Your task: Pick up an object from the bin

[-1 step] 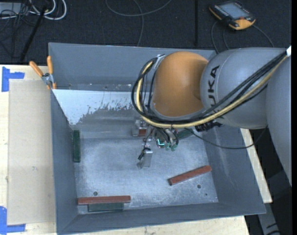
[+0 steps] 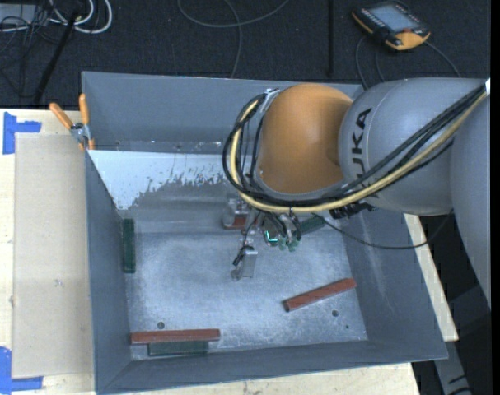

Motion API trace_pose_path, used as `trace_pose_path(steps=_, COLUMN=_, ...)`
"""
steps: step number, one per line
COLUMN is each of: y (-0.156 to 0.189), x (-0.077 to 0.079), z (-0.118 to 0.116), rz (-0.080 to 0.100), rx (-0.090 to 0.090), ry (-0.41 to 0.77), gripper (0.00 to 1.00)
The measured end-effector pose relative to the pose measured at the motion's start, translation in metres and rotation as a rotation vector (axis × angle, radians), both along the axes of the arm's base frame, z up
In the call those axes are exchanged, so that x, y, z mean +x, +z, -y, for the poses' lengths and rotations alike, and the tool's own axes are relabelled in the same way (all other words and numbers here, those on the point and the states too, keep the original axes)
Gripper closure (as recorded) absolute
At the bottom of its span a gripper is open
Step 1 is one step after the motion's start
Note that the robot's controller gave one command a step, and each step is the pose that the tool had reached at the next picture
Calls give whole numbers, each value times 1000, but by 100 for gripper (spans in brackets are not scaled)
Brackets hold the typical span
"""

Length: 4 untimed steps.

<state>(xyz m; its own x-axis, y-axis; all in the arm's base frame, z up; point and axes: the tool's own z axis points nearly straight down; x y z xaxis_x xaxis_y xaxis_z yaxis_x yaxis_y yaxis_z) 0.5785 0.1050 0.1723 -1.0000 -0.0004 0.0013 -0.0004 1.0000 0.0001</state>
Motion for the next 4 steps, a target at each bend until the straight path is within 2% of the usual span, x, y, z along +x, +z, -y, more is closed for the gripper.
trace_pose_path(steps=1, y=12, x=20, z=44, rz=0, rx=2, ry=36, gripper=0)
trace_pose_path(steps=2, y=11, x=1, z=71, rz=0, rx=0, ry=69, gripper=100)
trace_pose_path(steps=3, y=11, x=1, z=71, rz=0, rx=0, ry=68, gripper=100)
trace_pose_path(steps=4, y=6, x=-18, z=81, rz=1, rx=0, ry=37, gripper=100)
